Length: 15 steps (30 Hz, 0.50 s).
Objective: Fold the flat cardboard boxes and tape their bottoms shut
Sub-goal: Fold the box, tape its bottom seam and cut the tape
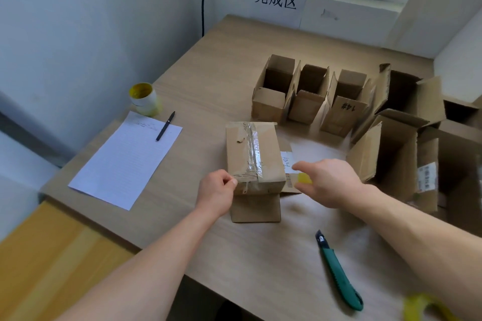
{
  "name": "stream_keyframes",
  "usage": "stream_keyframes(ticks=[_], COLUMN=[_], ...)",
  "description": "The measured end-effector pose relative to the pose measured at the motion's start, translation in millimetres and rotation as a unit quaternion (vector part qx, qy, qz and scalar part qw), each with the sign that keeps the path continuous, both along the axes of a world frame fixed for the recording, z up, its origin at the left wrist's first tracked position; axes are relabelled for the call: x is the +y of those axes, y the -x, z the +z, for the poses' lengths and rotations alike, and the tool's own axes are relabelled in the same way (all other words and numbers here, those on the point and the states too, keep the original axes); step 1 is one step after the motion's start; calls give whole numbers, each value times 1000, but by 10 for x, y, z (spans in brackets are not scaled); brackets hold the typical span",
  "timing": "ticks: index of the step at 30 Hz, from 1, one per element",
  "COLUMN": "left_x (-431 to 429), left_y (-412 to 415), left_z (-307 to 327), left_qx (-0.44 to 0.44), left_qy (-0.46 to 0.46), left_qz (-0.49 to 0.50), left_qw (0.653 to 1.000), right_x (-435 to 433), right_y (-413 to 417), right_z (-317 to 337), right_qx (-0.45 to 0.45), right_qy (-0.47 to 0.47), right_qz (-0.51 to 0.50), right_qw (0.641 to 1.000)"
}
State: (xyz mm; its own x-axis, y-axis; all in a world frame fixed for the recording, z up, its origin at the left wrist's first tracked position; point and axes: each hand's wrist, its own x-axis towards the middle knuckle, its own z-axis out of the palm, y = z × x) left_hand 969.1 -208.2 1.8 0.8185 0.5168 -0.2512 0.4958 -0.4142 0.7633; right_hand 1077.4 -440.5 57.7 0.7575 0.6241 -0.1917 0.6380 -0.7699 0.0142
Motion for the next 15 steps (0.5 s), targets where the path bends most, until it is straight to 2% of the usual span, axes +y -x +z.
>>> stream_keyframes(ticks=[5, 15], left_x=[29, 96], left_y=[-40, -72], left_z=[6, -94], left_qx=[24, 54], left_qy=[-45, -97], left_qz=[16, 10], left_qw=[999, 994], right_x=[126, 274], right_y=[-48, -48], right_z=[-133, -271], right_qx=[-55, -43], right_qy=[34, 27], right_qz=[20, 2], right_qw=[998, 999])
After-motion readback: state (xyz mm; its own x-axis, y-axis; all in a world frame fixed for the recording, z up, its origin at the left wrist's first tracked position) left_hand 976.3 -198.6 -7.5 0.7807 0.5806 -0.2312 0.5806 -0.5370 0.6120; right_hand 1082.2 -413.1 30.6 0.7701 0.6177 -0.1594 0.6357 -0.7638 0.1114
